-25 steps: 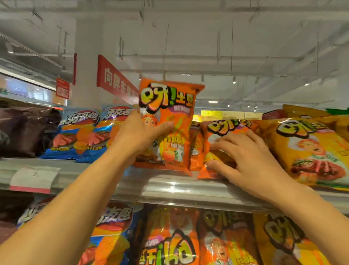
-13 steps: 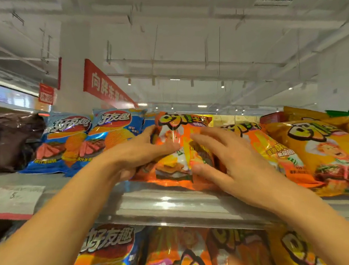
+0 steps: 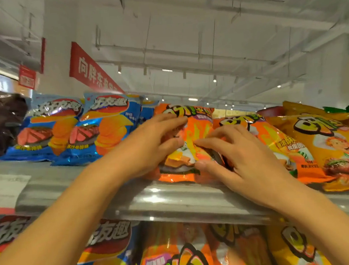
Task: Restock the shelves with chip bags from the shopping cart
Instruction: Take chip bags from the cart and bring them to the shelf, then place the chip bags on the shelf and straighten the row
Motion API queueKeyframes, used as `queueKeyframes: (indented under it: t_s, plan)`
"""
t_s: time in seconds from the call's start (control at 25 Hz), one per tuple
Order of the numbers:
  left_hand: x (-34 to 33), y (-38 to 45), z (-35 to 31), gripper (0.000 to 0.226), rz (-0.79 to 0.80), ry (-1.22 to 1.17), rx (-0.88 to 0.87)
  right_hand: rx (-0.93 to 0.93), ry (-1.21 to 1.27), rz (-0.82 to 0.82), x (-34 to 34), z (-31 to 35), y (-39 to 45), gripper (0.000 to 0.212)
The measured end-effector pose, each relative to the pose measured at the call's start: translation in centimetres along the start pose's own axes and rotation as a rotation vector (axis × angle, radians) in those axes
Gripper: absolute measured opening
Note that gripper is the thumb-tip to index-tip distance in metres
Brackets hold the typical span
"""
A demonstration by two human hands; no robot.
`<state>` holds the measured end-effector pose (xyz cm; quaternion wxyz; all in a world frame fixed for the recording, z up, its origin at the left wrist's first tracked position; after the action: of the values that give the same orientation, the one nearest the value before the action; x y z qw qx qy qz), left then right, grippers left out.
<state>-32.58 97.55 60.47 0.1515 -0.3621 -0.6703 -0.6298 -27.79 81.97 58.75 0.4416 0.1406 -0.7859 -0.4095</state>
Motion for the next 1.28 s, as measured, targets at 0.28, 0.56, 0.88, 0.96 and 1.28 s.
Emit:
queueKeyframes:
  t_s: [0.28,0.56,0.88,0.96,1.28]
  plan:
    - [-0.2,-2.9,-6.3,0.053,-0.398,0.074,-0.047,0.014,0.085,-0.287,4.9,0.5,-4.3,0.045]
    - [-12.6,-6.1,-23.4,0.049,-0.167,-0.199,-0.339,-0.186,0.082,-0.357,11.9,-5.8,-22.3,0.039]
    - [-39.9,-10.3,-47.2,0.026,0.273,-0.64,-0.269,-0.999,0.195,-0.13,13.3,-17.8,-62.8,0.03]
    - [-48.1,-12.2,-52.6,0.028,0.498,-0.732,-0.144,-1.181,0.209,-0.071,13.4,-19.4,-72.2,0.029]
    - [-73.9,-23.2,-64.6,0.033,1.124,-0.649,-0.05,-1.786,0.296,0.145,13.6,-22.5,-96.2,0.033]
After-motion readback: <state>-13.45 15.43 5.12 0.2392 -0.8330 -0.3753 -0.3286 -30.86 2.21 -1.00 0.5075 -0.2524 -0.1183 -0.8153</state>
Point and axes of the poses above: each hand's wrist, its own y-axis towards the middle knuckle, its own x-axis out of the back of the hand, z = x × y, the point moved 8 cm from there along y, towards the middle knuckle
